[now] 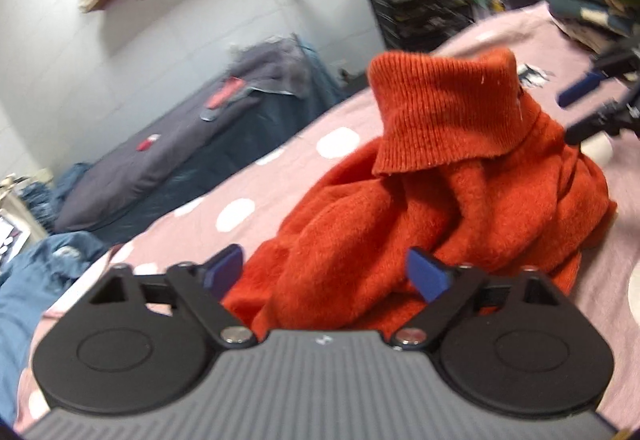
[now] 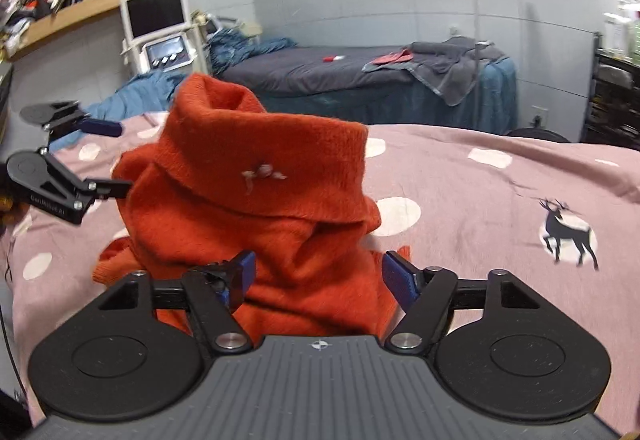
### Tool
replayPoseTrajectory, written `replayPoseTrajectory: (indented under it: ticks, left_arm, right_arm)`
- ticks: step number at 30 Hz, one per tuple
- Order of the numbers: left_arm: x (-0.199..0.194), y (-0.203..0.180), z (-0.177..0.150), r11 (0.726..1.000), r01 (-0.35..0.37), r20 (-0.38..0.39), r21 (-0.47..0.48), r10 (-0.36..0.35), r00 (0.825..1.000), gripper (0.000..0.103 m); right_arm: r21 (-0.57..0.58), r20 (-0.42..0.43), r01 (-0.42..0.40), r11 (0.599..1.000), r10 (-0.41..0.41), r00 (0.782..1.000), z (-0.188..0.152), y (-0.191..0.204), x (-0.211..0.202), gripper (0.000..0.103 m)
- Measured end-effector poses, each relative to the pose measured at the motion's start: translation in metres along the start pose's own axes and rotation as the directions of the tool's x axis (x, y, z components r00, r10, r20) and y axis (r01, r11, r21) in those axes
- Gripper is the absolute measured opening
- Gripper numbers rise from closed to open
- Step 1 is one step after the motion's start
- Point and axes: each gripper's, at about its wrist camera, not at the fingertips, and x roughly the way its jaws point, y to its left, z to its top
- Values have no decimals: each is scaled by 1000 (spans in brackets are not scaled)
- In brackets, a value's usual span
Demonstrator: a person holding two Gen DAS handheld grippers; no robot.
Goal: Fold small clothes
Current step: 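Grasp the orange sweater collar with the left gripper while the right gripper grasps the sweater body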
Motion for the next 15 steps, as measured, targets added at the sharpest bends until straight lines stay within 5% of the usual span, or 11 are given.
replayPoseTrajectory:
  ticks: [6,8,10,11,15]
  left_arm:
    - [35,12,5,991,76,-41,109,-72,997,66]
    - [45,14,8,982,173,-48,73,-169,984,48]
    - [56,17,10,966,256,-67,26,-254,965,13]
    - [55,16,11,964,264,-60,15,-263,963,7]
    - [29,30,2,964,242,105,-115,-230,968,5]
  right_arm:
    - [50,-38,-108,993,110,993,-5,-25,4,103]
    - [62,-46,-141,988,144,988,-5,-28,7,103]
    - [57,-47,-144,988,147,988,-5,-26,10,103]
    - [59,-49,-145,988,148,988,-5,-25,10,103]
    - [84,-37,-188,979,192,981,-9,-26,7,103]
